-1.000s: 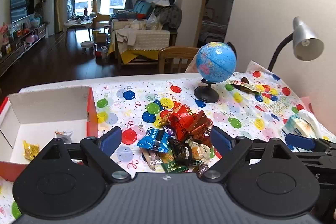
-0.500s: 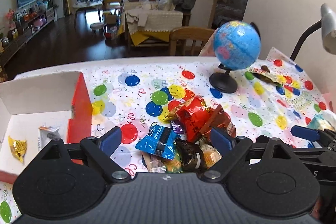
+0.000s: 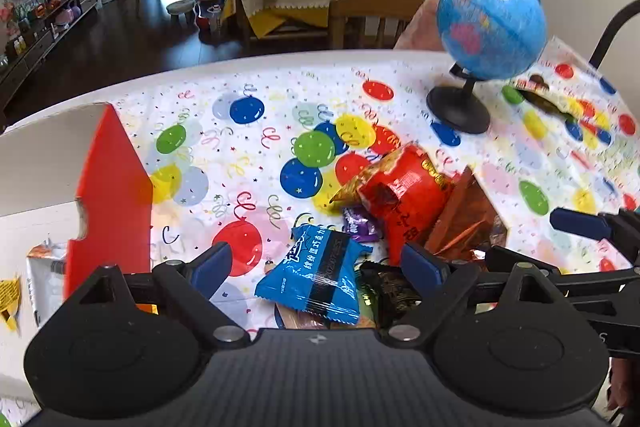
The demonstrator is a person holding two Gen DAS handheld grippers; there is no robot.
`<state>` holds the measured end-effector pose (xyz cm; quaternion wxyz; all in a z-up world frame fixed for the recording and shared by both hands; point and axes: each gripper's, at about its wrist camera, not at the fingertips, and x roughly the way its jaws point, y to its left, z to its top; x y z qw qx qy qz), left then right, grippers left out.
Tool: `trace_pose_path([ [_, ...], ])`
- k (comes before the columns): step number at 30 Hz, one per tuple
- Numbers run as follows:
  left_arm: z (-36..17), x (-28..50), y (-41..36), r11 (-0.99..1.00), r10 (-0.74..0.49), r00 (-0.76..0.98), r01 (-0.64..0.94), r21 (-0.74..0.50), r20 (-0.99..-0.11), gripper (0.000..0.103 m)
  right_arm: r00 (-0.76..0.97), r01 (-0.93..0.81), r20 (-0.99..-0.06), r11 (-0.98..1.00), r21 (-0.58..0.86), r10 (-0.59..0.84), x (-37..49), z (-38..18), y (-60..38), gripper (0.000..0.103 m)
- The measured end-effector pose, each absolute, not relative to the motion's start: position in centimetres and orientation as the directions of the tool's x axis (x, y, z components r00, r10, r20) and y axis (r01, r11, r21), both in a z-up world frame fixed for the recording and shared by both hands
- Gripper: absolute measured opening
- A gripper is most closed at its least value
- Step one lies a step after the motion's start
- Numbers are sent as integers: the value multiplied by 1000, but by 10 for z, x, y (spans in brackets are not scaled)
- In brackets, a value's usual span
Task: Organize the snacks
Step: 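Grasp the blue packet with the left tool while the right tool grasps the brown Oreo packet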
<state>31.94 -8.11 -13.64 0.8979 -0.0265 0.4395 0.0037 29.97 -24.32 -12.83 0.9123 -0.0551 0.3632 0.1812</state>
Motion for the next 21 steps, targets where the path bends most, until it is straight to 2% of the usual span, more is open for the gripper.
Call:
trace_pose_path([
  [8,-162,340,-80,999,-5,546,-38,-30,-838,92,634,-428,-708,904,13,311,314,-144,-233,82],
  [14,-168,349,-83,1000,-10,543,-18,-23,-839,91,614,-448,-722,894,13,318,320,-152,-228,78],
  [21,-176,355,-83,999,-34,520,-11,-47,-854,70,611,-447,-719,894,29,329,322,-153,-229,66],
])
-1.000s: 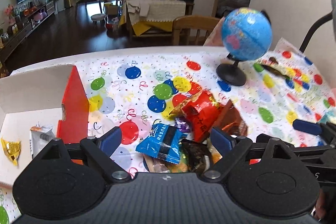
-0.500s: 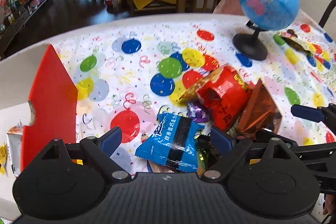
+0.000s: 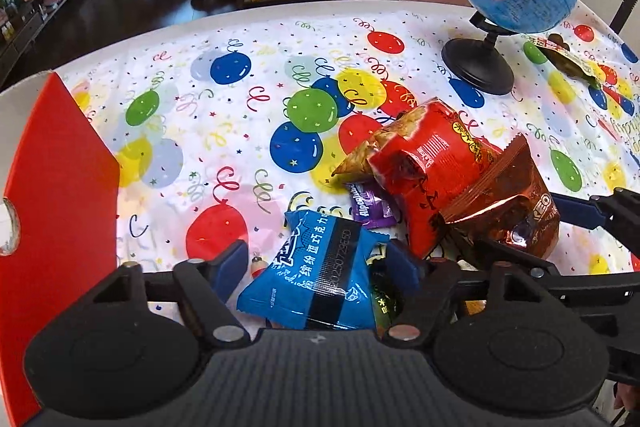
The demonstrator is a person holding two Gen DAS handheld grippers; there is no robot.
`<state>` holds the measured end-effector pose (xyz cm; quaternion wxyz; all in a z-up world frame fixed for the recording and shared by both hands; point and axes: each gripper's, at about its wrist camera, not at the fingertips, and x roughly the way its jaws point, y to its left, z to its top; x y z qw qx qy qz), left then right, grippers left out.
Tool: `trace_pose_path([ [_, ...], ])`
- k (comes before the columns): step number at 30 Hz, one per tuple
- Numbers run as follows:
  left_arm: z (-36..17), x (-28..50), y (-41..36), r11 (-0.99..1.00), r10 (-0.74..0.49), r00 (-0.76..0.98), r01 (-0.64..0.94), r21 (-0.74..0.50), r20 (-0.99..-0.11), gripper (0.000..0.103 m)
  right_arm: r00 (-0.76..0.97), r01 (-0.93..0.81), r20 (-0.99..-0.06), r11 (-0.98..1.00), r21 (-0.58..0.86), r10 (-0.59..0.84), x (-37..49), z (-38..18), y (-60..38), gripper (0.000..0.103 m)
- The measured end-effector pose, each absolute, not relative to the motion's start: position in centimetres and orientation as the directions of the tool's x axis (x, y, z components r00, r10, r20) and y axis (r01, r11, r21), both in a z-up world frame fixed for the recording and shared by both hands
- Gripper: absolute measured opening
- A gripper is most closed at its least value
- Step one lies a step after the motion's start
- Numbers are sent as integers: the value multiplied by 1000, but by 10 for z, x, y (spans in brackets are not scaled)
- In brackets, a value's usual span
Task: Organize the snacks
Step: 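Grasp the blue packet with the left tool while the right tool grasps the brown Oreo packet, then carry both packets into the red box and open both tools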
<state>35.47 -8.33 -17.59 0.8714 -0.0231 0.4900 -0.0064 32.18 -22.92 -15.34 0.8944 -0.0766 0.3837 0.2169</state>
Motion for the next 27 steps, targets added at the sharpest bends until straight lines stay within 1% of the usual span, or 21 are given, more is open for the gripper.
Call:
trace_pose_path([
  [1,-176,355,-84,999,-37,520,-9,-49,-854,66,614,-446,-718,895,30,330,322,-154,-228,66],
  [5,-175,354,-85,999,-35,525,-13,-50,-850,56,620,-436,-713,899,35,328,321,-153,-229,60],
  [6,-175,354,-84,998,-34,524,-21,-52,-851,52,621,-432,-713,901,36,326,321,-153,-229,59],
  [8,-175,354,-82,997,-40,528,-29,-65,-849,50,620,-428,-713,903,43,328,320,-152,-230,57],
  [10,-173,352,-82,998,-33,534,-33,-60,-845,45,626,-420,-711,907,38,320,318,-151,-230,54],
  [12,-172,350,-81,998,-24,536,-41,-55,-844,44,633,-413,-707,910,34,314,316,-150,-231,52],
  [14,-170,349,-80,997,-20,540,-52,-56,-842,44,637,-403,-707,915,35,308,314,-149,-232,48],
  [16,-166,346,-78,996,-23,546,-59,-66,-838,43,642,-397,-702,917,40,309,312,-145,-233,48],
  [18,-162,343,-77,995,-18,552,-72,-70,-834,43,646,-391,-699,919,41,306,309,-141,-234,44],
  [27,-130,318,-76,992,-35,596,-76,-99,-802,43,666,-366,-677,928,70,314,292,-115,-243,41],
])
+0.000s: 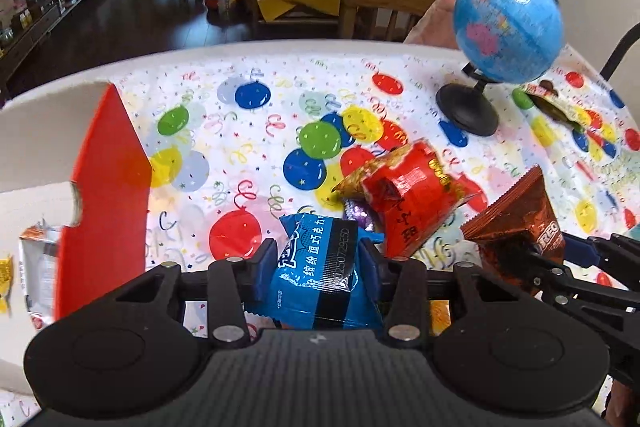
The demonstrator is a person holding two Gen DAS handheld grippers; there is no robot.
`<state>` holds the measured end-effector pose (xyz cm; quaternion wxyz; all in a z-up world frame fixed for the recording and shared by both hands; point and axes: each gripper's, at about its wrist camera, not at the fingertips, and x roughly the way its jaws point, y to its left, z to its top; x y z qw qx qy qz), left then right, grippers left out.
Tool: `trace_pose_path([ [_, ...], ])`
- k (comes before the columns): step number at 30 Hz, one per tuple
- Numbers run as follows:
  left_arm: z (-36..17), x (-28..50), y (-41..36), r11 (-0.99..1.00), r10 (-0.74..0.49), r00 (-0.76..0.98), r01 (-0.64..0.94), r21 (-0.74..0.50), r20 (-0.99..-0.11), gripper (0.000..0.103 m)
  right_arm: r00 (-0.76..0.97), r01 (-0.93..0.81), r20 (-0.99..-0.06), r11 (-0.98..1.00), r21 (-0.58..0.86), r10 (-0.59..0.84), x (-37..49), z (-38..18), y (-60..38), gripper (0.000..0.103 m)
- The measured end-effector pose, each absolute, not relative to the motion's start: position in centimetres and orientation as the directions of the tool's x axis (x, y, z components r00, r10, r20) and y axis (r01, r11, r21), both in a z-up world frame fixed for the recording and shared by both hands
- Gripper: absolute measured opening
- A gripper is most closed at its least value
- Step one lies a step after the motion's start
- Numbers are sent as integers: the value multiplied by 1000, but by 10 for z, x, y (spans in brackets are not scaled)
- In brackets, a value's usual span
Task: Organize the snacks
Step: 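Carry both packets into the red box and open both tools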
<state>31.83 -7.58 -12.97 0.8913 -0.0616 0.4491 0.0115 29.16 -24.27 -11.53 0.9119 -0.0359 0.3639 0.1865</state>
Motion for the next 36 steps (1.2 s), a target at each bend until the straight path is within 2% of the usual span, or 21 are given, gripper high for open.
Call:
trace_pose_path([
  [20,-58,238,-48,989,-61,689,-56,-137,-722,43,682,-402,-629,910,103,373,224,-47,-207,40],
  [36,-24,181,57,982,-22,736,-111,-152,-677,44,671,-460,-610,882,104,422,191,-21,-103,40],
])
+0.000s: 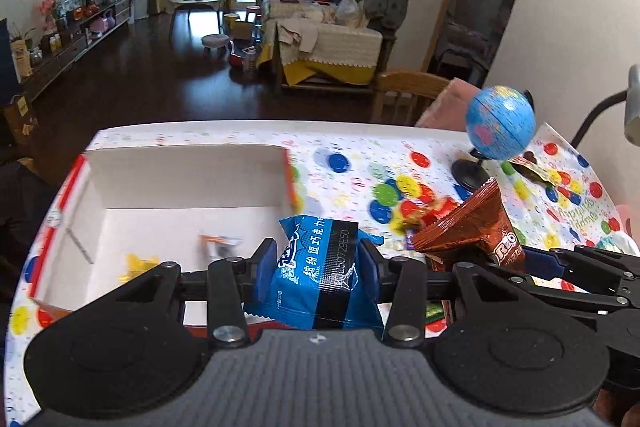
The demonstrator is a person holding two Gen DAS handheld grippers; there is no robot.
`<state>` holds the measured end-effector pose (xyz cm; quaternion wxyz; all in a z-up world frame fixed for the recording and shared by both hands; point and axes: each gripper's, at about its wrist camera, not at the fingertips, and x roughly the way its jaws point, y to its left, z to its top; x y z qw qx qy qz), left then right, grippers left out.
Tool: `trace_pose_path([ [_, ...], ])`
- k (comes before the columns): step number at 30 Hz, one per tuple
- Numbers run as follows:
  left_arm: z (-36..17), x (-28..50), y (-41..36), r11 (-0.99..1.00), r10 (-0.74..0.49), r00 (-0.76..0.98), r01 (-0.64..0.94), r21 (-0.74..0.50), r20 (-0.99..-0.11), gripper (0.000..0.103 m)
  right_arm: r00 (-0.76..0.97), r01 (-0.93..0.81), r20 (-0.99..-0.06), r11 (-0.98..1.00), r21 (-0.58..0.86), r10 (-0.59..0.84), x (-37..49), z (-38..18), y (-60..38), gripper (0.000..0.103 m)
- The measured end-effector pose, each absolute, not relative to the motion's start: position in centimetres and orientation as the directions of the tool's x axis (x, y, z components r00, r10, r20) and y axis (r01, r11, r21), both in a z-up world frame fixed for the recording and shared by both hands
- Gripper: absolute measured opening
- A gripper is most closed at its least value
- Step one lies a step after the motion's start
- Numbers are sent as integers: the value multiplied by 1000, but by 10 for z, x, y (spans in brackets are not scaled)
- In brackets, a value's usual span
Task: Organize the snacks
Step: 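Carry both packets into the red box and open both tools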
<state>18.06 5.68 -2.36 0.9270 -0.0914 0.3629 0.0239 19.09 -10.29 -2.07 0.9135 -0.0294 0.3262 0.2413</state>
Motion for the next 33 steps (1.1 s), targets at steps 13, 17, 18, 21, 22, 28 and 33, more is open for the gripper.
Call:
trace_pose_path([
  [13,-23,163,149,971,35,738,-185,-153,-674,44,635,-512,-625,853,101,454,195,-25,-8,40],
  [17,-28,162,173,967,57,734,-210,-146,-677,43,620,-519,-642,849,96,451,201,-33,19,41],
  [18,-29,163,179,966,61,732,-215,-145,-679,43,617,-522,-645,848,92,450,202,-35,25,41],
  [21,-38,168,194,963,76,718,-233,-136,-692,43,605,-534,-661,842,77,444,206,-42,41,40],
  [22,-42,170,198,962,79,711,-239,-134,-698,43,602,-534,-667,842,72,439,208,-46,46,41],
  [28,-67,180,216,956,94,675,-266,-122,-732,43,574,-538,-708,841,53,412,223,-70,74,41],
  [33,-87,184,225,954,100,646,-277,-111,-757,43,547,-543,-744,839,34,384,231,-90,91,39],
])
